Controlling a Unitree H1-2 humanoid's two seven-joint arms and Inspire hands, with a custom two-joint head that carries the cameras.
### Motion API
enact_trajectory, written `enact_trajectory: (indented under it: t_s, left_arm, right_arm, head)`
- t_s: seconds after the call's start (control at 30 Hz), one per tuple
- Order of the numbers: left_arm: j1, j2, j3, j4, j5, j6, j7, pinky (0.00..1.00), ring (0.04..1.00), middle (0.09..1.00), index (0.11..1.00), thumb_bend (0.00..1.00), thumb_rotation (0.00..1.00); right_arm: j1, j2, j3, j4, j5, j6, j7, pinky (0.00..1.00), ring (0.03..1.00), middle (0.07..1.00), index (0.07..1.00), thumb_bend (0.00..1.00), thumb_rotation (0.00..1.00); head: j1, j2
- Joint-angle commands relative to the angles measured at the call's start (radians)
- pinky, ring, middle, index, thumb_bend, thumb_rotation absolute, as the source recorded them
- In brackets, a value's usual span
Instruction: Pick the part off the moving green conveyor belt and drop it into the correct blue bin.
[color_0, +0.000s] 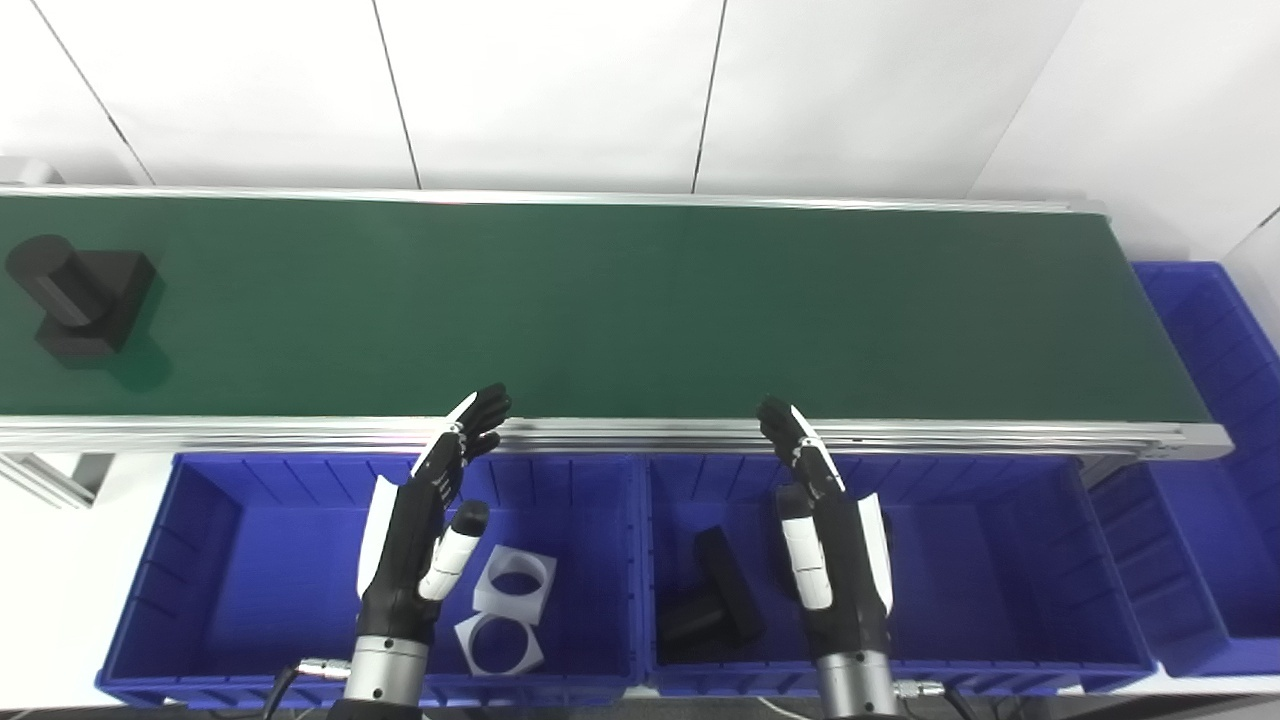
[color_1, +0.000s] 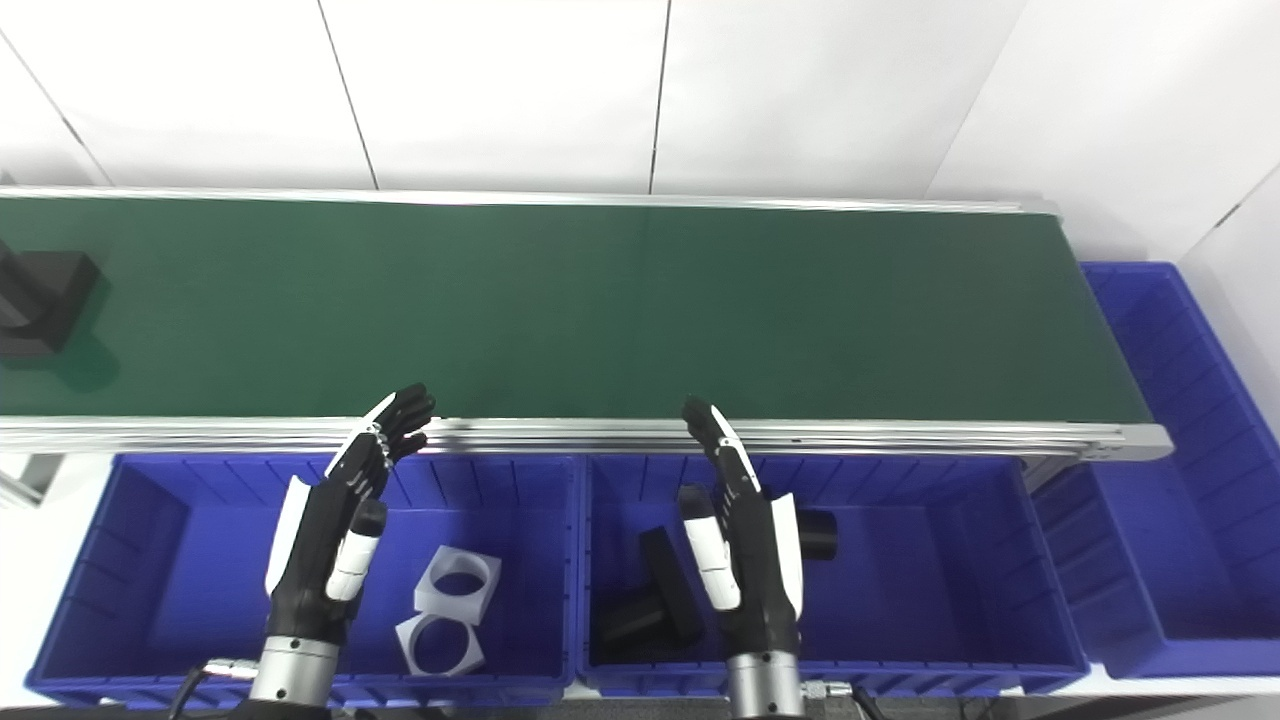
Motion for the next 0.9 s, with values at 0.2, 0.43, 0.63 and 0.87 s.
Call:
enact_trajectory:
  t_s: [0.2,0.43,0.63,0.87]
  left_arm:
    - [-0.003,-0.001,-0.004,0.012,-0.003,-0.061,0.014,0.84,0.865,0.860,0.855,0.75,1.00]
    - [-0.001,0.002,-0.003,0.038,0.002,-0.094,0.017,0.85,0.868,0.859,0.855,0.74,1.00]
    - [-0.001,0.003,-0.004,0.053,-0.004,-0.109,0.015,0.86,0.871,0.862,0.858,0.74,1.00]
    - [0.006,0.005,-0.006,0.069,-0.001,-0.118,0.018,0.87,0.879,0.870,0.863,0.75,1.00]
  right_arm:
    - [0.006,0.004,0.004,-0.025,0.009,-0.011,0.002,0.96,0.920,0.896,0.890,0.68,1.00]
    - [0.011,-0.001,0.005,-0.012,0.014,-0.030,0.001,0.96,0.923,0.897,0.889,0.68,1.00]
    - [0.011,-0.006,0.008,-0.003,0.014,-0.043,0.000,0.96,0.926,0.904,0.893,0.66,1.00]
    - [0.020,-0.009,0.008,0.013,0.023,-0.059,0.000,0.95,0.925,0.905,0.892,0.66,0.99]
  head:
    - [0.012,-0.032]
    - [0.021,-0.057]
    - [0.026,-0.075]
    - [0.037,-0.114]
